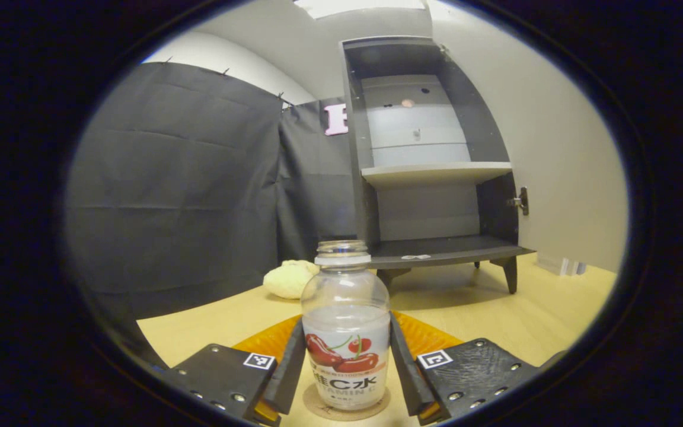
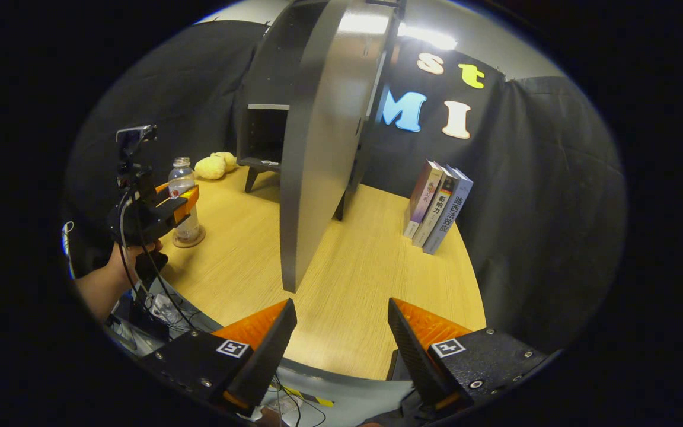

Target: Open the cabinet door with the right hand, grasp the bottle in the cabinet with the left hand and place it on the coaster, then close the cabinet door with the right hand.

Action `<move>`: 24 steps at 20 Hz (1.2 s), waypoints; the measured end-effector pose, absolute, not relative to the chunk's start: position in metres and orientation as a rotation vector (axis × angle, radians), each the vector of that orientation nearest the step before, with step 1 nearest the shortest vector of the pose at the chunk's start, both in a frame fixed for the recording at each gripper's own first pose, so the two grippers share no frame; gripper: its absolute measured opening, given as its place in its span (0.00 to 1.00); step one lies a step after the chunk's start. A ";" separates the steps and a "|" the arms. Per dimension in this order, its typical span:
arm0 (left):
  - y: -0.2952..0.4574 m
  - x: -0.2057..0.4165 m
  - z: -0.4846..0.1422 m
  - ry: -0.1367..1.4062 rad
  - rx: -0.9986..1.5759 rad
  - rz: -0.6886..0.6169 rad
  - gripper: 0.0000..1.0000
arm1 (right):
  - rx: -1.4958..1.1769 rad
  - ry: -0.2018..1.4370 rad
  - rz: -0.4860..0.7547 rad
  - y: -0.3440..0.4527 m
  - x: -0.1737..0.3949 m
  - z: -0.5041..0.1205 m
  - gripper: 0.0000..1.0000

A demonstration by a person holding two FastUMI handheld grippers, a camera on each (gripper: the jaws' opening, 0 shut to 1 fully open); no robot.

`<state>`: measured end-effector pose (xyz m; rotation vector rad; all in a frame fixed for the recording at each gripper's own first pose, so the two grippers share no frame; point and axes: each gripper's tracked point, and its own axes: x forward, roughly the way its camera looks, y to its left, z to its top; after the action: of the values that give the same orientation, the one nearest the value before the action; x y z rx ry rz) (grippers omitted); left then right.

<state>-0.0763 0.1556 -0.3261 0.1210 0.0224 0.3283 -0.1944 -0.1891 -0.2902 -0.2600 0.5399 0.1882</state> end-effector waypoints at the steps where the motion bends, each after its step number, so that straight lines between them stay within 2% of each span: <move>1: 0.159 -0.077 -0.332 0.033 0.107 0.336 0.72 | -0.255 0.544 0.190 -0.187 -0.193 -0.291 0.95; 2: 0.160 -0.078 -0.333 0.023 0.097 0.336 0.72 | -0.247 0.551 0.191 -0.187 -0.192 -0.294 0.96; 3: 0.161 -0.079 -0.331 0.014 0.090 0.334 0.78 | -0.242 0.556 0.191 -0.186 -0.191 -0.296 0.96; 4: 0.161 -0.081 -0.332 0.017 0.085 0.332 0.72 | -0.239 0.558 0.195 -0.183 -0.191 -0.297 0.95; 14: 0.159 -0.081 -0.334 0.030 0.075 0.341 0.72 | -0.253 0.560 0.233 -0.176 -0.194 -0.303 0.95; 16: 0.158 -0.081 -0.335 0.034 0.050 0.335 0.74 | -0.273 0.547 0.245 -0.176 -0.196 -0.300 0.96; 17: 0.158 -0.081 -0.335 0.034 0.043 0.331 0.78 | -0.272 0.547 0.248 -0.176 -0.197 -0.301 0.96; 18: 0.158 -0.080 -0.336 0.034 0.037 0.328 0.78 | -0.265 0.549 0.247 -0.176 -0.197 -0.303 0.95; 19: 0.158 -0.081 -0.336 0.035 0.028 0.324 0.74 | -0.260 0.552 0.245 -0.175 -0.198 -0.305 0.95; 20: 0.157 -0.080 -0.337 0.038 0.007 0.317 0.79 | -0.255 0.556 0.248 -0.173 -0.200 -0.306 0.95; 21: 0.154 -0.080 -0.335 0.039 -0.010 0.310 0.70 | -0.254 0.557 0.252 -0.171 -0.202 -0.306 0.95; 22: 0.155 -0.081 -0.332 0.038 -0.014 0.312 0.77 | -0.256 0.555 0.255 -0.169 -0.204 -0.305 0.95; 24: 0.154 -0.081 -0.327 0.035 -0.012 0.313 0.77 | -0.261 0.553 0.266 -0.165 -0.207 -0.306 0.95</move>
<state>-0.0813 0.1541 -0.3270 -0.0121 0.0345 0.3134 -0.2073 -0.1649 -0.3057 -0.2607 0.5527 0.2656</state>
